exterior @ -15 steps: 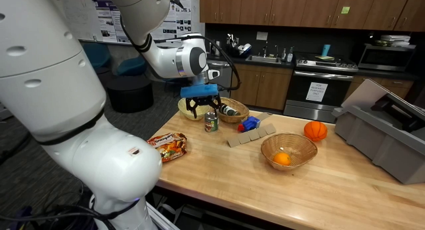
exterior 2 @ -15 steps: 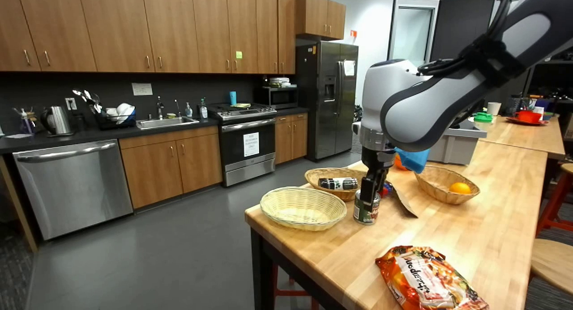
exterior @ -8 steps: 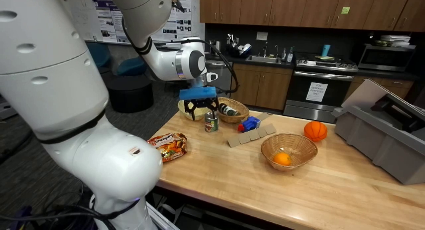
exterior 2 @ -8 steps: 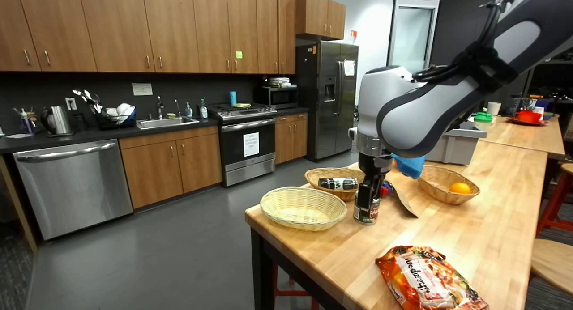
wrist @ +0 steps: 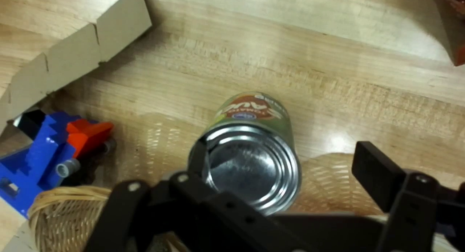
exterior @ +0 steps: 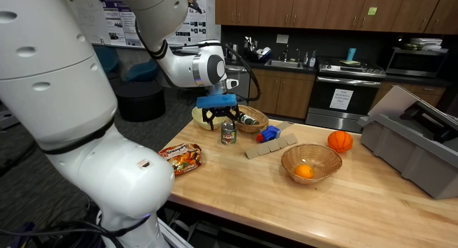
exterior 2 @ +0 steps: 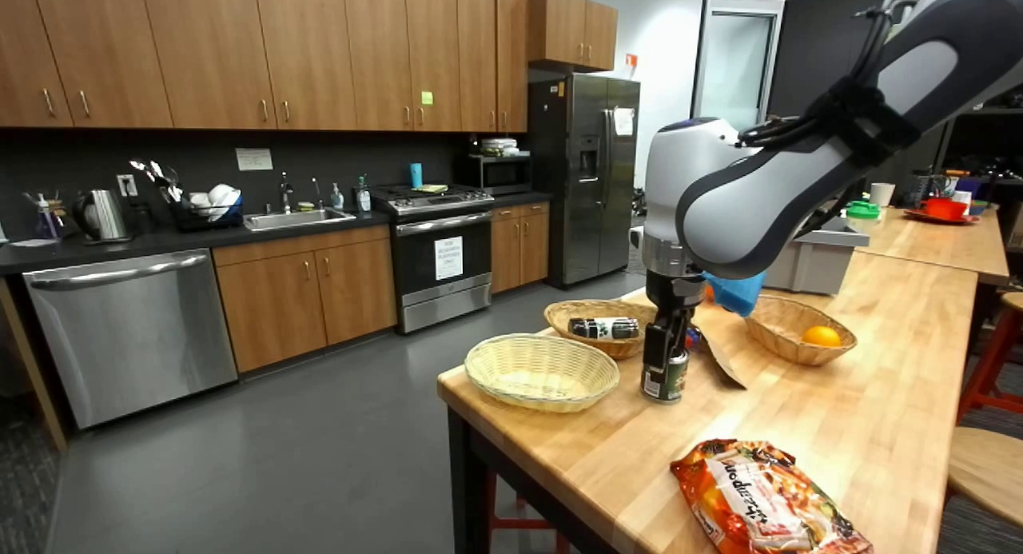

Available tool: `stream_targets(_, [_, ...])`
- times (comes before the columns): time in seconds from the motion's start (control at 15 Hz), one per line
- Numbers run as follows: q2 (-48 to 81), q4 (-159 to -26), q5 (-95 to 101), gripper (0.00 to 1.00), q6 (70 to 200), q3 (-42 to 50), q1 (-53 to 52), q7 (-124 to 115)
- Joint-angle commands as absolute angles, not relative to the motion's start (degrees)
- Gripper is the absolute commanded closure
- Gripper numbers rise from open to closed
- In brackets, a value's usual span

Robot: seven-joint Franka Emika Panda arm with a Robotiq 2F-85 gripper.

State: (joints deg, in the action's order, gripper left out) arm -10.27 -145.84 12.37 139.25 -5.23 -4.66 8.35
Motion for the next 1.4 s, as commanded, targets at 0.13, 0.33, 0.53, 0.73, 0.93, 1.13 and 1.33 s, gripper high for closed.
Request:
stream_targets(0.13, [-11.4, -145.0, 15.5, 0.0, 136.9, -4.2, -2.4, 7.1])
stream_targets(0.33, [-11.0, -144.5, 16.4, 0.0, 136.4, -3.9, -1.9, 7.1])
stream_targets(0.53, [-10.6, -144.2, 16.1, 0.0, 136.6, -3.8, -2.1, 7.6])
stream_targets(0.73, [-10.1, -143.8, 15.3, 0.0, 137.0, -4.0, -2.6, 8.0])
stream_targets(0.93, [-8.9, -143.5, 15.3, 0.0, 137.7, -4.2, -2.9, 7.9])
stream_targets(1.13, [-7.3, -143.2, 15.6, 0.0, 138.7, -4.4, -2.9, 7.3])
stream_targets(1.33, [-5.6, -143.1, 15.6, 0.0, 139.4, -4.3, -2.8, 6.9])
